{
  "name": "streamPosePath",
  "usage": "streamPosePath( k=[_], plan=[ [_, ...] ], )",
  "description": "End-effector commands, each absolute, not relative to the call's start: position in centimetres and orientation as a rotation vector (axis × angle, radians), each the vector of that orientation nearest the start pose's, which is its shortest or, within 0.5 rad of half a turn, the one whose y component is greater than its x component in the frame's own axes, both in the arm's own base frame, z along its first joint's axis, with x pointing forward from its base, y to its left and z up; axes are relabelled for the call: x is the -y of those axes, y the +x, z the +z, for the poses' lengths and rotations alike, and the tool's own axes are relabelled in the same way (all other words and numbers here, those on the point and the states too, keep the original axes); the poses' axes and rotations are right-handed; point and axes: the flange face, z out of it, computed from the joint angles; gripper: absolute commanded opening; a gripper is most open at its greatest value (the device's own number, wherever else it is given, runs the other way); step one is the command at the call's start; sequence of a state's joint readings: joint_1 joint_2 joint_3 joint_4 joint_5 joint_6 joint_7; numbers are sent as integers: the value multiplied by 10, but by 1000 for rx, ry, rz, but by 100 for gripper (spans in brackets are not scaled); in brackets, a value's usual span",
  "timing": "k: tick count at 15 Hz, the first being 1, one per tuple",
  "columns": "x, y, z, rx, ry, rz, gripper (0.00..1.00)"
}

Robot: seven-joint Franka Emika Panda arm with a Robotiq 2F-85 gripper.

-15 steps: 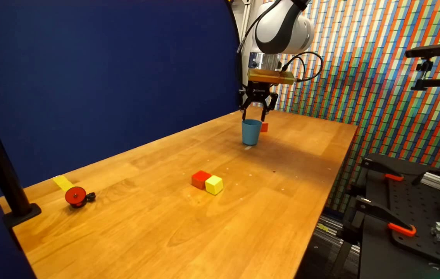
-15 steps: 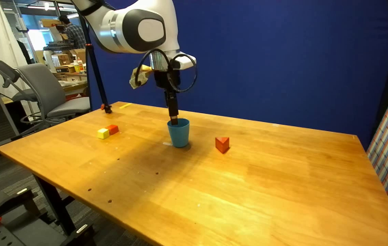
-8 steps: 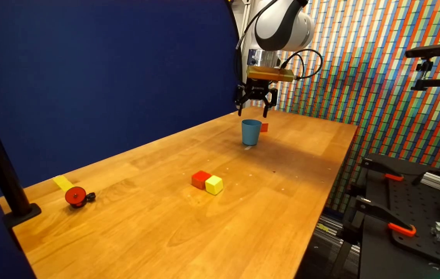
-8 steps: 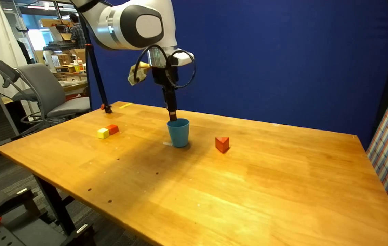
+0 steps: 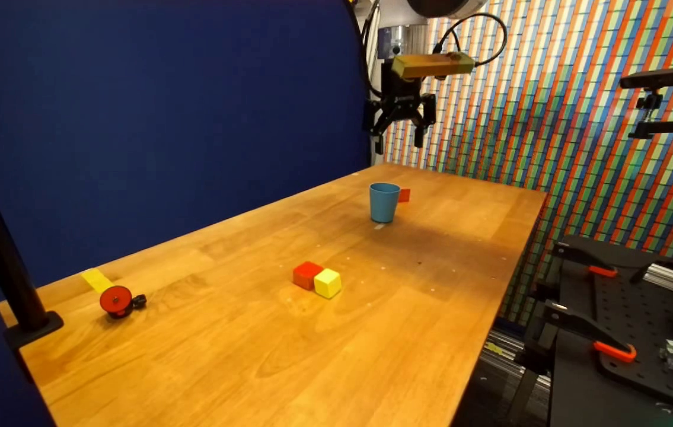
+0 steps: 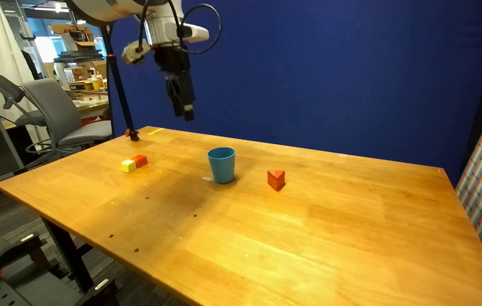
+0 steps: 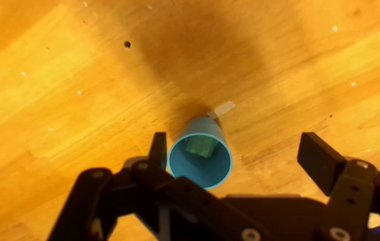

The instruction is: Put the green block in the cup

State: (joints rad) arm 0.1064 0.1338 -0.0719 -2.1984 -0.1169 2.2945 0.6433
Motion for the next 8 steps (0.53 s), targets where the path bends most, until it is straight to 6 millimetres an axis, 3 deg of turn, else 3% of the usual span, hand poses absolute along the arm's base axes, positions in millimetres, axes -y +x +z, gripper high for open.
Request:
streamPosePath(
  k=[1, 5, 6, 8],
  plan=[
    [-38, 509, 371, -604, -3205, 32, 100],
    [-64, 482, 403, -349, -3219, -12, 100],
    [-59, 504, 387, -465, -3215, 14, 100],
    [-67, 494, 397, -394, -3224, -6, 100]
  ],
)
